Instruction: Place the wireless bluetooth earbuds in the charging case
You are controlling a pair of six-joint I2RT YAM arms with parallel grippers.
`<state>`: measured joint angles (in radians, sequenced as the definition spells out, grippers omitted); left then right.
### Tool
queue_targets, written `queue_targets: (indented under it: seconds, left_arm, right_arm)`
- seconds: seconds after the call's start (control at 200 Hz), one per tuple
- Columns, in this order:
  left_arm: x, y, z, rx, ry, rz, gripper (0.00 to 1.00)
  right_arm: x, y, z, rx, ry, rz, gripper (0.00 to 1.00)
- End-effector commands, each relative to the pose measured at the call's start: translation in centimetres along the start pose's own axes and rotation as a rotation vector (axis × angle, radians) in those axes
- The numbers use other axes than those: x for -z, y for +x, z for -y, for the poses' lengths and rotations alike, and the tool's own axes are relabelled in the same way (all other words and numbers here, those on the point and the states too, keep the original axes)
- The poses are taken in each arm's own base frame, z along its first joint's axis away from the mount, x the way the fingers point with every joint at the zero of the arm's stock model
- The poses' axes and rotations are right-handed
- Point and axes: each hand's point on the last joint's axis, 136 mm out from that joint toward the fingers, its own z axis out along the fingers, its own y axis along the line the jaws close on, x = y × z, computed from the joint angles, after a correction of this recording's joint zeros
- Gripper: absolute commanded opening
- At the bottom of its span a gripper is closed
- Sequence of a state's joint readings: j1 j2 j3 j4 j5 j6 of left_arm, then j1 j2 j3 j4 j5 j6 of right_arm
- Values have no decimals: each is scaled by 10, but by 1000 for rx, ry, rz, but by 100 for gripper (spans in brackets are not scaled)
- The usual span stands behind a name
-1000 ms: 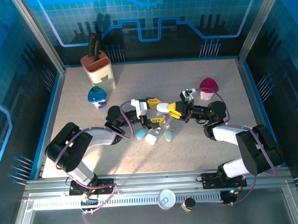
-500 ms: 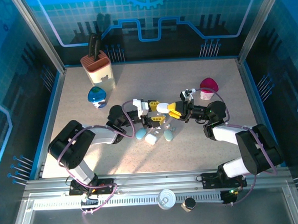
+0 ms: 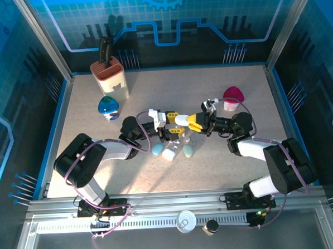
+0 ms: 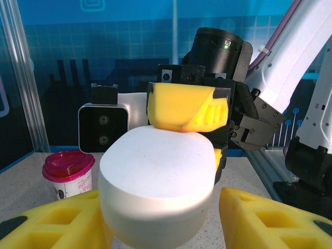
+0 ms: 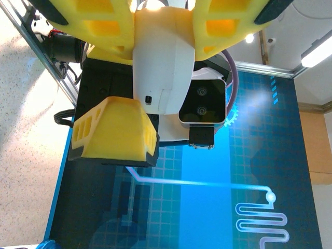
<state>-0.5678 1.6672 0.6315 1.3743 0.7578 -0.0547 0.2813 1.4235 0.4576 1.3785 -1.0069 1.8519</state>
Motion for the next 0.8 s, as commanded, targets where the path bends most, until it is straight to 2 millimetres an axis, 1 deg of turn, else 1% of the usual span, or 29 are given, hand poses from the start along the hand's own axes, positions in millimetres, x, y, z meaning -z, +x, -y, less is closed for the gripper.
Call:
queue_targets:
  seconds: [0.0,0.06,0.17,0.31,0.39,0.505,0.54,0.62,0.66,0.695,0.7,0.705,0.755,0.795]
  left_arm:
    - [-4,-12,8,-25,47,28,52]
    - [-4,-12,8,-25,47,28,51]
    - [-4,-10,8,-21,49,25,46]
    - [-3,-9,8,-15,47,22,45]
    - [-3,-8,8,-13,46,21,41]
    - [-3,-7,8,-9,46,18,40]
    - [-3,-7,8,-8,46,19,39]
    - [-2,-5,7,-2,39,16,38]
    - [-2,-5,6,7,34,15,38]
    - [-1,-3,6,15,32,11,38]
    - [-1,-3,6,15,32,11,38]
    - [-1,-2,6,16,32,10,38]
    - [0,0,6,18,29,6,39]
    - [1,3,6,20,23,2,39]
  right_arm:
    - [-1,4,0,32,-9,-10,9]
    - [0,4,1,29,-7,-8,9]
    - [-1,4,4,26,-1,-10,9]
    - [0,4,8,19,11,-5,9]
    - [0,4,9,22,16,-2,8]
    - [1,4,14,15,38,-3,10]
    - [1,5,16,13,49,-2,12]
    - [2,4,18,24,67,8,24]
    - [2,4,19,28,81,10,35]
    - [4,3,19,41,92,18,48]
    - [4,2,18,50,94,20,51]
    - [4,2,18,50,94,20,51]
    - [9,-1,17,77,115,32,65]
    - [13,-3,14,97,125,45,71]
